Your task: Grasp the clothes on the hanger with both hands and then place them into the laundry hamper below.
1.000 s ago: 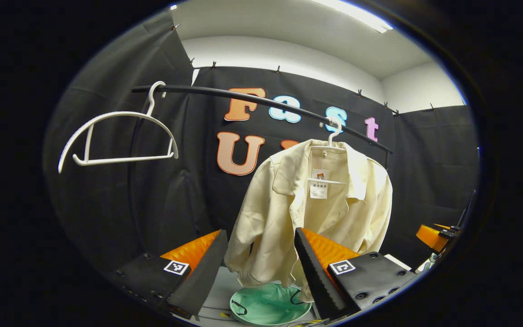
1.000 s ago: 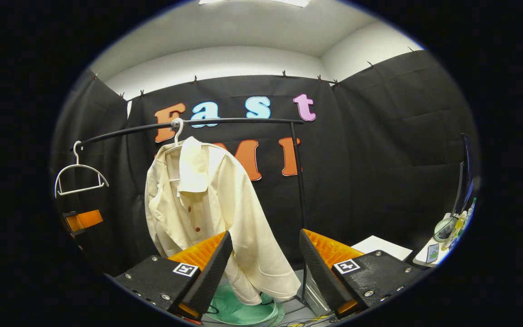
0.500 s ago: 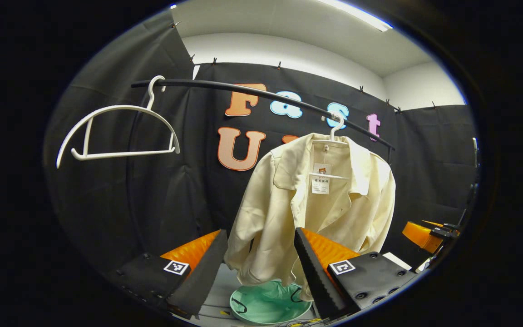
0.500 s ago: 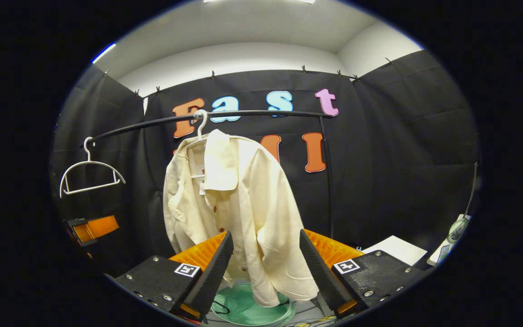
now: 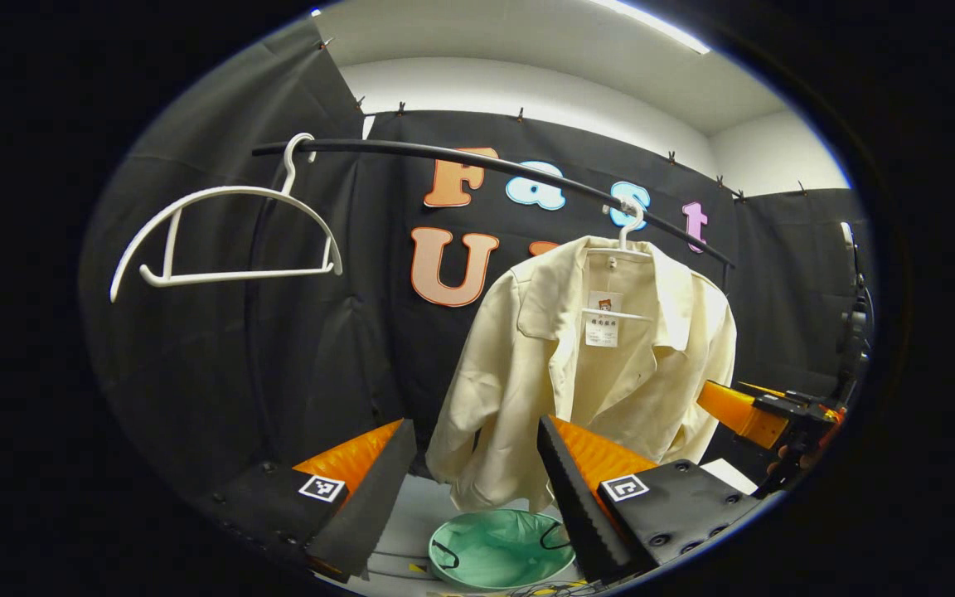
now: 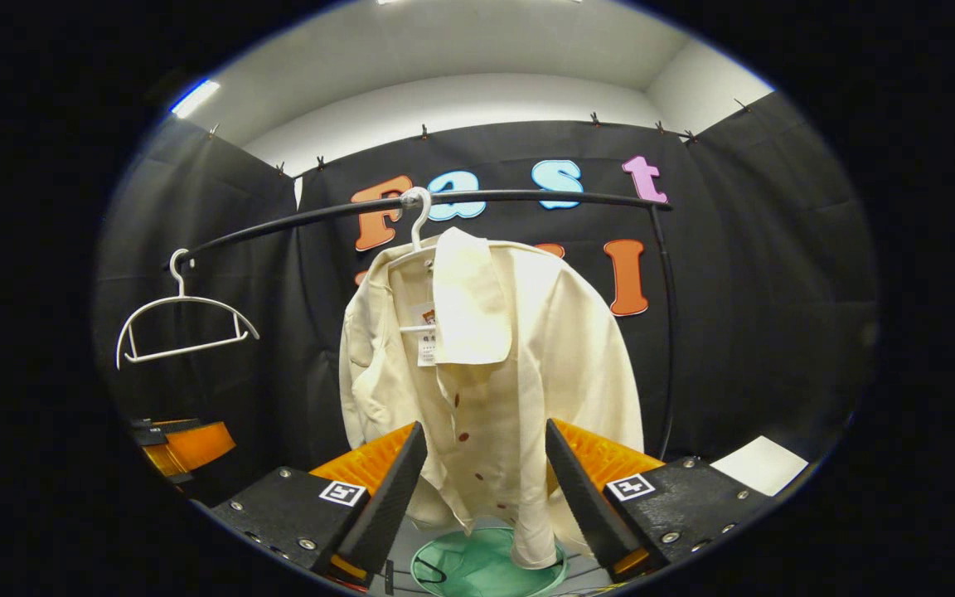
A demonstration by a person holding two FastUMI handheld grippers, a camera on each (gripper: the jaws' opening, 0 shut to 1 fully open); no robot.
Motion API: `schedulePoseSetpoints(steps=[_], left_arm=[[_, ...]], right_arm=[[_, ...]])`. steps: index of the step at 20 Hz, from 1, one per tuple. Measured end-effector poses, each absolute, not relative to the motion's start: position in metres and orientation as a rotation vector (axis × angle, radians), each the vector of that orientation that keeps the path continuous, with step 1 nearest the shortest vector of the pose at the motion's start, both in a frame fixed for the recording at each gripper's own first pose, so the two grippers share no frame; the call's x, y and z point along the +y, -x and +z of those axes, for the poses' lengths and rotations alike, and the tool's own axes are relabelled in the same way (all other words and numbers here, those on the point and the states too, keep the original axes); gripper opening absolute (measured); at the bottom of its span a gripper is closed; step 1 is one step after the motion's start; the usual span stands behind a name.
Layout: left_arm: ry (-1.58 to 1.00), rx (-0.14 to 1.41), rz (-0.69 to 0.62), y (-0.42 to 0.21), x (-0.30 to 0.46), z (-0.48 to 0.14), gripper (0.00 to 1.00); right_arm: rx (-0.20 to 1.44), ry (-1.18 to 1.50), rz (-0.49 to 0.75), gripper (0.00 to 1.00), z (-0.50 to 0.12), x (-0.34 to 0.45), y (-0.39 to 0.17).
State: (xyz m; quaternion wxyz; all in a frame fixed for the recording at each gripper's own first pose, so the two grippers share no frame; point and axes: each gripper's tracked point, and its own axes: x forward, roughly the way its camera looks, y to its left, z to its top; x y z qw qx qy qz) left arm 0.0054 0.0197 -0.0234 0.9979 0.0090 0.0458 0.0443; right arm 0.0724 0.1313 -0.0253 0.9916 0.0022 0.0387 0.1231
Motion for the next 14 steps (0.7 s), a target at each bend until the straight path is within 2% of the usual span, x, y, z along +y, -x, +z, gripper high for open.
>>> schedulePoseSetpoints(steps=[5,7,10,11,13,14], left_arm=[[-0.020,0.101,0.106,-0.009,0.028,-0.026,1.00],[-0.026,0.107,0.114,-0.013,0.032,-0.027,0.97],[-0.034,0.105,0.129,-0.017,0.040,-0.026,0.96],[-0.033,0.104,0.135,-0.019,0.042,-0.026,0.92],[-0.023,0.106,0.135,-0.023,0.043,-0.026,0.97],[-0.024,0.107,0.136,-0.026,0.043,-0.026,0.96]], right_arm=[[0.090,-0.019,0.300,0.82,-0.031,0.163,-0.105],[0.093,-0.011,0.303,0.76,-0.034,0.170,-0.121],[0.112,-0.008,0.299,0.59,-0.044,0.177,-0.144],[0.121,-0.013,0.300,0.57,-0.047,0.180,-0.150],[0.140,-0.019,0.300,0.53,-0.055,0.182,-0.164],[0.145,-0.018,0.299,0.53,-0.057,0.183,-0.169]])
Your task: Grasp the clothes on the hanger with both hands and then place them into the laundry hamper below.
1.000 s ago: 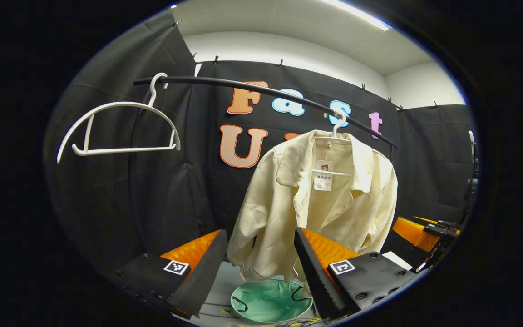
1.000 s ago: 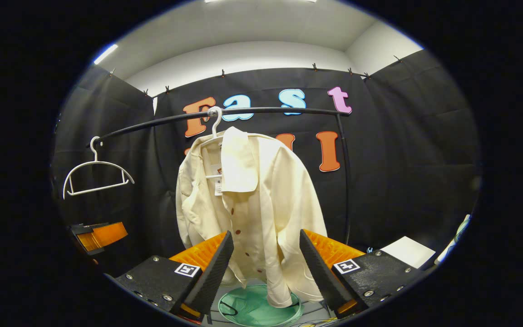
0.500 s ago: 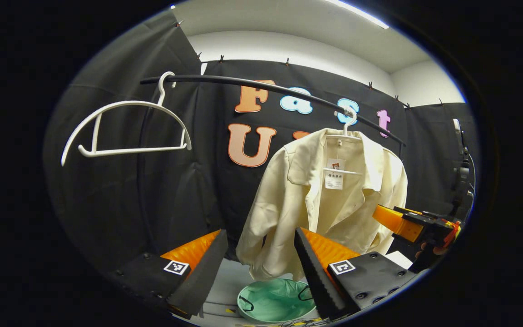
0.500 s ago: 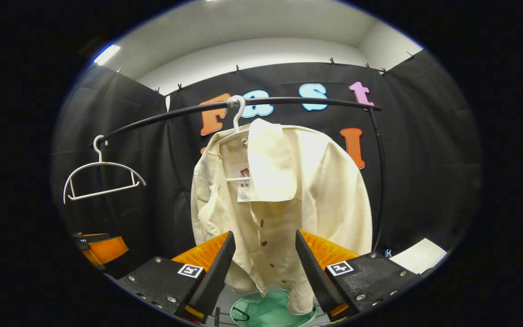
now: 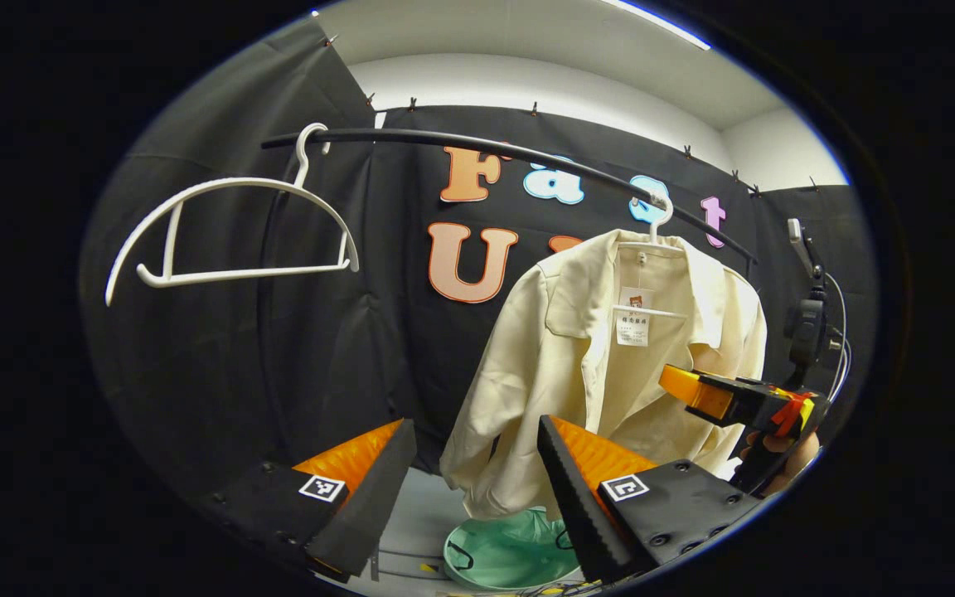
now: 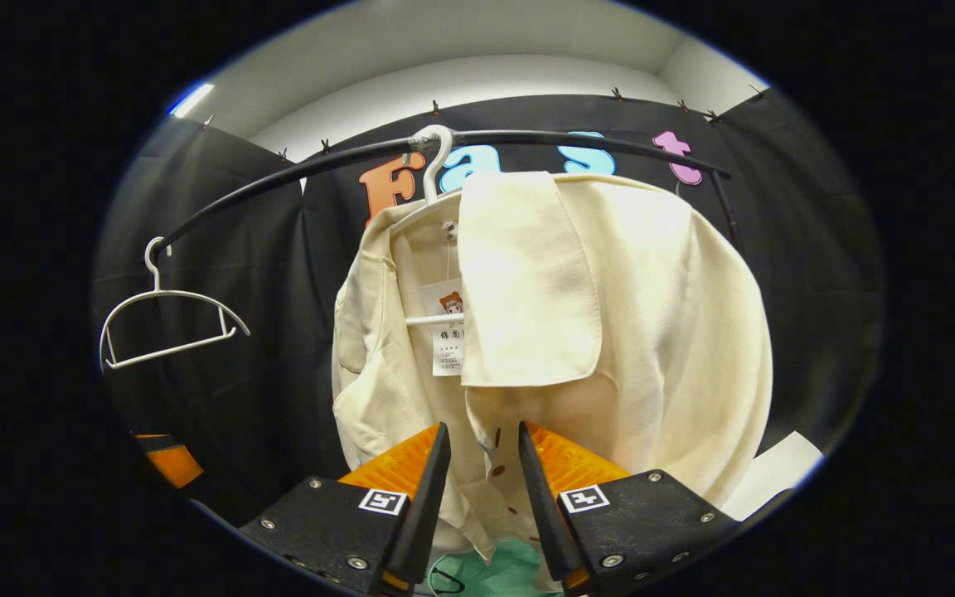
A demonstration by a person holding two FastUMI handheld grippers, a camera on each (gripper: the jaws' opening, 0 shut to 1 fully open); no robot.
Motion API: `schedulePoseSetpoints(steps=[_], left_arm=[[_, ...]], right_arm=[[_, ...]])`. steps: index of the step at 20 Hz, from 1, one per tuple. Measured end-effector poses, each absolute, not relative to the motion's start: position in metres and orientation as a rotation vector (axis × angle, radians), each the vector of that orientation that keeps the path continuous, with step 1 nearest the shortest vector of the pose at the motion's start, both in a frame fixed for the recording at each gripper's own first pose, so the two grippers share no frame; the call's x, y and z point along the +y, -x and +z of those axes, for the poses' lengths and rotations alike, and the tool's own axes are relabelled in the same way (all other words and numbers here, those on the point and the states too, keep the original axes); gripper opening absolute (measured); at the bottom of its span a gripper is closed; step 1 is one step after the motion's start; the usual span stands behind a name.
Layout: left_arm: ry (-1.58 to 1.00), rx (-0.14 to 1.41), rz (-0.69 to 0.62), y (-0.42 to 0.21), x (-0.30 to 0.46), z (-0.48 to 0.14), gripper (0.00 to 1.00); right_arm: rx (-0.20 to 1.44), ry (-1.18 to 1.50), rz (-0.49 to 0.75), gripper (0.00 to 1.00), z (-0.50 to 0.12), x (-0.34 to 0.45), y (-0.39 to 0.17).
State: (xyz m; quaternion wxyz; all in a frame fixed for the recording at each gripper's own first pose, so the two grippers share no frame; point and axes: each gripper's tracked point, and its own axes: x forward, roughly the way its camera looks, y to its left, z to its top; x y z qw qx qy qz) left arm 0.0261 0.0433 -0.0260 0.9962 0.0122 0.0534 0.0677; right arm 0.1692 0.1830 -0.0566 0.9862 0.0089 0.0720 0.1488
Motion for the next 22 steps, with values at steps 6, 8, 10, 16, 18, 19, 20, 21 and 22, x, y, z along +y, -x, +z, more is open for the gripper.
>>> schedulePoseSetpoints(steps=[6,8,10,16,18,19,20,21,22], left_arm=[[-0.044,0.111,0.125,-0.047,0.028,-0.017,0.96],[-0.051,0.103,0.112,-0.056,0.016,-0.017,1.00],[-0.055,0.106,0.103,-0.066,0.001,-0.019,0.97],[-0.054,0.124,0.074,-0.107,-0.038,-0.029,0.97],[-0.061,0.130,0.071,-0.121,-0.049,-0.033,0.97],[-0.062,0.129,0.068,-0.129,-0.055,-0.033,0.97],[-0.062,0.129,0.066,-0.137,-0.061,-0.034,0.96],[-0.062,0.128,0.066,-0.145,-0.065,-0.034,0.97],[-0.061,0.125,0.067,-0.153,-0.069,-0.035,0.97]], right_arm=[[0.181,-0.006,0.300,0.22,-0.060,0.182,-0.183],[0.183,-0.013,0.322,0.12,-0.057,0.179,-0.179],[0.195,-0.008,0.341,0.02,-0.056,0.174,-0.175],[0.219,-0.031,0.401,0.00,-0.050,0.159,-0.158],[0.219,-0.036,0.419,0.00,-0.046,0.151,-0.154],[0.218,-0.038,0.430,0.00,-0.045,0.147,-0.152],[0.219,-0.041,0.439,0.00,-0.043,0.143,-0.150],[0.220,-0.047,0.446,0.00,-0.041,0.139,-0.150],[0.218,-0.053,0.452,0.00,-0.039,0.135,-0.150]])
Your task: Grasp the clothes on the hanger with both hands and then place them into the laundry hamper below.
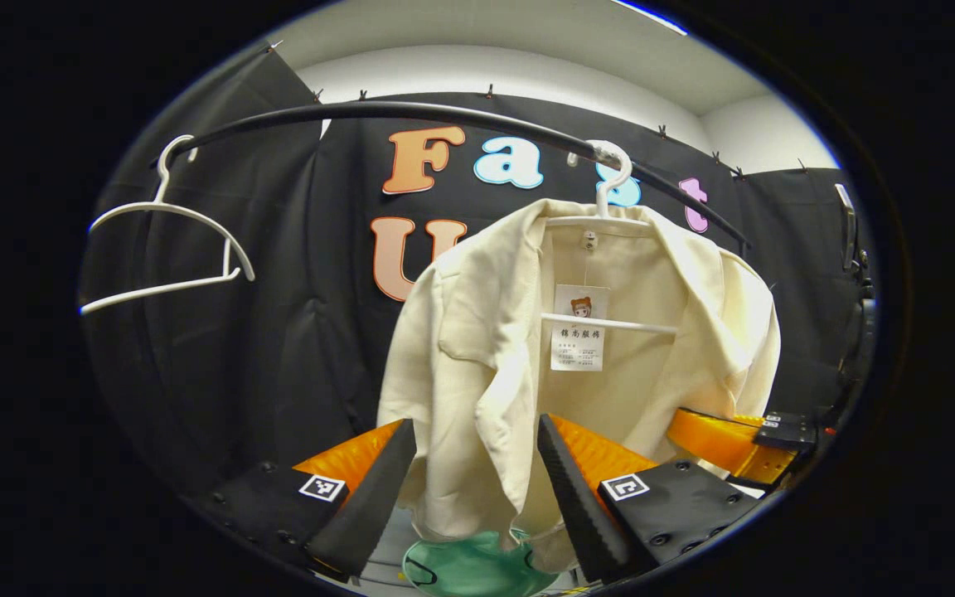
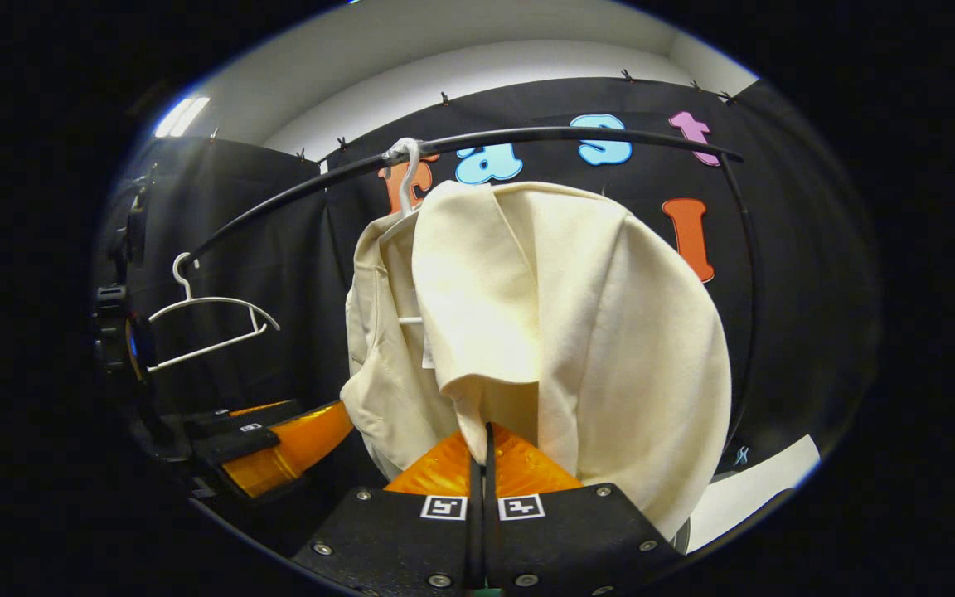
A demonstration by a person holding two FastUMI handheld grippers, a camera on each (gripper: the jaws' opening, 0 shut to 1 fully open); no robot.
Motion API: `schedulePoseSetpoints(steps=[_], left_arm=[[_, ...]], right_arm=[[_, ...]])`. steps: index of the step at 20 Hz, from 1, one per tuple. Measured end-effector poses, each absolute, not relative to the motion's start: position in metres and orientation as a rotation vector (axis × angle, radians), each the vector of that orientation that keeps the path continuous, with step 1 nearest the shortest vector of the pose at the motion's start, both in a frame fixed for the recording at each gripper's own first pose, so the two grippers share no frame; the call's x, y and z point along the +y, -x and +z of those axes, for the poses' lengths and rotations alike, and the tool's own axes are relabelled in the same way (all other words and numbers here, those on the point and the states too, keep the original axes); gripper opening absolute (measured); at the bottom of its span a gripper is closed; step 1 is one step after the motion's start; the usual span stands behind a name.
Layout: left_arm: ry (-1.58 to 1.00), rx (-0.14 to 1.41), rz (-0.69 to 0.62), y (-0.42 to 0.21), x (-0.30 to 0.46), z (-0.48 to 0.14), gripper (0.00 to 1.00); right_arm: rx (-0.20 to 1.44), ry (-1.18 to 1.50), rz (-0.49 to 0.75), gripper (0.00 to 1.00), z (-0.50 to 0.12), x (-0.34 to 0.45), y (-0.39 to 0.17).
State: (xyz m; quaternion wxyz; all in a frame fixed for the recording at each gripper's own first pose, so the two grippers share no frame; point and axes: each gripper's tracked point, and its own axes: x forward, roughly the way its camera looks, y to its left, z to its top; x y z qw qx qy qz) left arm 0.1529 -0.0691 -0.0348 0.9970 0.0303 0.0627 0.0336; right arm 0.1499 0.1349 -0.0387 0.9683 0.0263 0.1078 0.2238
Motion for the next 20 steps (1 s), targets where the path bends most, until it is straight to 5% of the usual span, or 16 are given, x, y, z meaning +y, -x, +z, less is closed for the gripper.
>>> schedulePoseSetpoints(steps=[13,15,16,18,19,20], left_arm=[[0.052,0.155,0.112,-0.227,-0.080,-0.061,0.95],[0.068,0.164,0.109,-0.230,-0.081,-0.064,0.82],[0.063,0.175,0.106,-0.231,-0.081,-0.066,0.60],[0.043,0.188,0.106,-0.231,-0.080,-0.066,0.55],[0.030,0.196,0.099,-0.231,-0.081,-0.068,0.30],[0.013,0.200,0.104,-0.229,-0.077,-0.068,0.23]], right_arm=[[0.203,-0.040,0.493,0.00,-0.028,0.112,-0.144],[0.200,-0.033,0.481,0.00,-0.027,0.108,-0.144],[0.200,-0.035,0.472,0.00,-0.027,0.107,-0.144],[0.204,-0.048,0.461,0.00,-0.027,0.108,-0.144],[0.206,-0.049,0.453,0.00,-0.027,0.108,-0.144],[0.206,-0.047,0.442,0.00,-0.027,0.108,-0.145]])
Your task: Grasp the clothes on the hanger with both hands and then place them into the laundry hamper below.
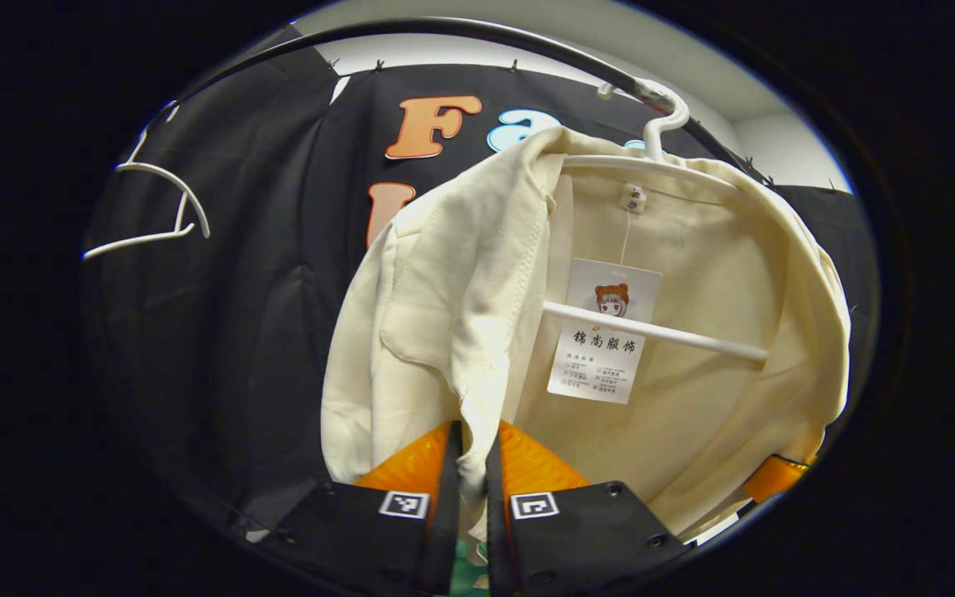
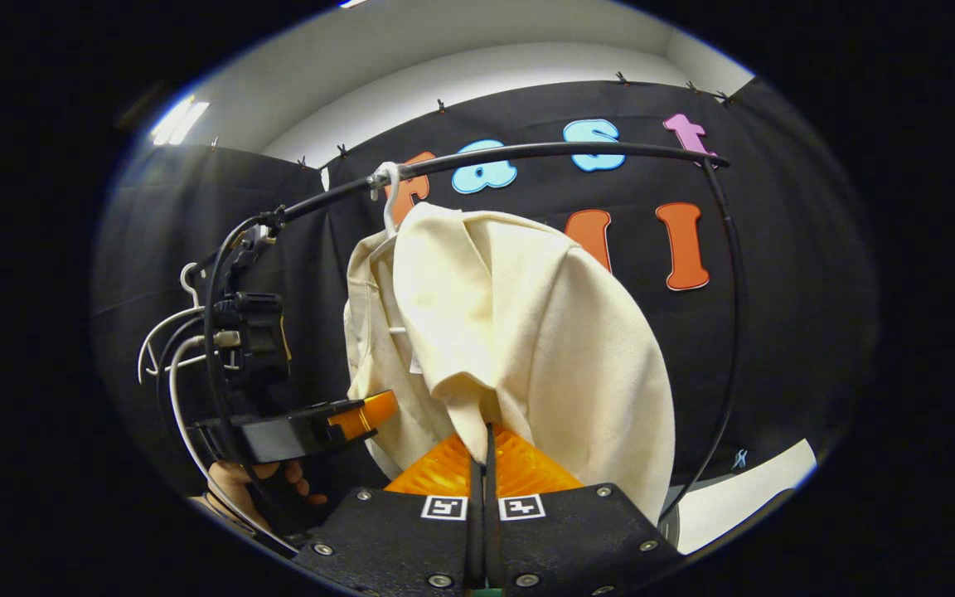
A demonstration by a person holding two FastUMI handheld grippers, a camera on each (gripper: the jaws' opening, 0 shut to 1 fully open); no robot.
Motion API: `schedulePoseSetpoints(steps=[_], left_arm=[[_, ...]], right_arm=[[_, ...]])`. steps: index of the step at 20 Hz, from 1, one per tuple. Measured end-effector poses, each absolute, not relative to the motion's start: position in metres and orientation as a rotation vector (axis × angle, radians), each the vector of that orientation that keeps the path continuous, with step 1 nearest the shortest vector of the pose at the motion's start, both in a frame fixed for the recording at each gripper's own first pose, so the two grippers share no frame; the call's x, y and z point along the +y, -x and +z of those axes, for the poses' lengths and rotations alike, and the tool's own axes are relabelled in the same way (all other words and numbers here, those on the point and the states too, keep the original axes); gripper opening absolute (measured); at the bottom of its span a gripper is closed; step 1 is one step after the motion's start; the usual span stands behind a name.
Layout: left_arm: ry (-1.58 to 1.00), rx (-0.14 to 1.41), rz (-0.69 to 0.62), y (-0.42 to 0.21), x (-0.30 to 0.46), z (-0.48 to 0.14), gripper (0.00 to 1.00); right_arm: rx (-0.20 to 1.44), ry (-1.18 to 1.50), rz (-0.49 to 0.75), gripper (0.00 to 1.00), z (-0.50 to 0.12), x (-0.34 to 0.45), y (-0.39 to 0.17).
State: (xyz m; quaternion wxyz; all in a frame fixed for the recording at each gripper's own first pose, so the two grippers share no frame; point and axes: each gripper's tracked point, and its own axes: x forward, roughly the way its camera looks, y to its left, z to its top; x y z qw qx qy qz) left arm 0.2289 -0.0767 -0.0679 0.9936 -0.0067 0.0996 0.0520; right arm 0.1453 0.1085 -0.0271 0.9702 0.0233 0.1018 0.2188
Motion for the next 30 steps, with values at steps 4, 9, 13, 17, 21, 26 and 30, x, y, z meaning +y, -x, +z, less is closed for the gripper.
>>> schedulePoseSetpoints(steps=[4,9,13,17,21,26,30], left_arm=[[0.006,0.201,0.023,-0.217,-0.076,-0.055,0.07],[-0.001,0.183,-0.019,-0.203,-0.052,-0.034,0.07],[0.002,0.155,-0.054,-0.196,-0.032,-0.010,0.07],[-0.008,0.101,-0.066,-0.189,-0.014,0.023,0.07],[-0.025,0.044,-0.067,-0.192,0.000,0.055,0.07],[-0.003,0.018,-0.069,-0.193,0.013,0.077,0.07],[0.002,0.000,-0.062,-0.190,0.021,0.093,0.07]], right_arm=[[0.210,-0.043,0.413,0.00,-0.029,0.114,-0.141],[0.181,-0.044,0.352,0.00,-0.019,0.120,-0.140],[0.150,-0.047,0.296,0.00,-0.010,0.123,-0.136],[0.108,-0.033,0.264,0.00,0.008,0.123,-0.126],[0.063,-0.041,0.238,0.00,0.037,0.116,-0.122],[0.014,-0.027,0.214,0.00,0.068,0.103,-0.120],[-0.017,-0.014,0.189,0.00,0.092,0.088,-0.123]])
